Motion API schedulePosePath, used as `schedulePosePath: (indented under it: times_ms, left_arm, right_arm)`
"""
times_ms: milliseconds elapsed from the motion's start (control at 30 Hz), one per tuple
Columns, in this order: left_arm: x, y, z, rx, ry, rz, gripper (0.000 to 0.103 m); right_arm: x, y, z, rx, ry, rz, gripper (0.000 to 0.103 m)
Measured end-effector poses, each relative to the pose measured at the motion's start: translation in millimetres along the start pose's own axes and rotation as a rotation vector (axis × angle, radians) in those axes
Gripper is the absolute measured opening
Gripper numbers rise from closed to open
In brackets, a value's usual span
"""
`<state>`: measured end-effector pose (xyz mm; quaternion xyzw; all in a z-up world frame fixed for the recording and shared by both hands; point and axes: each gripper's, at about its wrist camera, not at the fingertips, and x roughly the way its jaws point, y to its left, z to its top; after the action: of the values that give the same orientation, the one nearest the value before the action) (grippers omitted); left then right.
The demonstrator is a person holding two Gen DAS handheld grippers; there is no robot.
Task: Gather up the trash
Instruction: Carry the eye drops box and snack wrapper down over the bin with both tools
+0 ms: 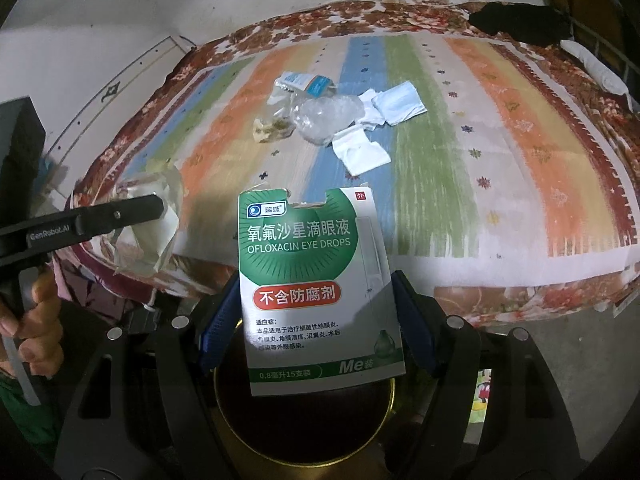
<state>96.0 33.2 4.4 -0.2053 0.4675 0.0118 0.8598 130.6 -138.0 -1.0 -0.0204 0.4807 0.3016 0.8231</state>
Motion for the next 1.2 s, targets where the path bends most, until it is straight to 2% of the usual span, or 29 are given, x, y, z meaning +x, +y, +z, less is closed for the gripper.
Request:
schedulePosePath:
  times_ms: [133, 333, 500, 700, 867, 1000, 1067, 1200]
  left_arm:
    - [-0.2, -2.1, -12.3, 0.006, 0.009, 0.0, 0.021]
    - [4.3, -10.5, -39.9, 0.045, 0.033, 0.061, 0.021]
    - [11.0, -5.4, -55.7, 0.024, 0.068, 0.105, 0.021]
    - [10.0, -17.2, -63.8, 0.086, 0.065, 0.111, 0.021]
    - [12.5, -15.0, -68.5, 0.063, 0.078, 0.104, 0.021]
    - [7.4, -4.5, -76.1, 0.005, 0.058, 0.075, 0.021]
    - [7.0, -7.6, -78.5, 0.018, 0.068, 0.041, 0.021]
    - [2.8, -11.8, -78.3, 0.044, 0.05, 0.021, 0.022]
  right_arm:
    - [1.1, 2.8, -11.6, 0.0, 0.011, -0.003, 0.069]
    - [2.6, 3.0, -28.9, 0.023, 0.036, 0.015, 0.069]
    - [6.9, 5.2, -46.1, 0.036, 0.076, 0.029, 0.069]
    - [16.1, 6.3, -59.2, 0.047, 0.124, 0.026, 0.069]
    - [14.0, 3.0, -70.9, 0.062, 0.139, 0.032, 0.069]
    - [11.4, 0.3, -77.1, 0.087, 0.138, 0.035, 0.069]
    - [11.8, 1.7, -78.8, 0.085, 0.138, 0.036, 0.069]
    - [16.1, 6.7, -82.2, 0.064, 0.158, 0.037, 0.069]
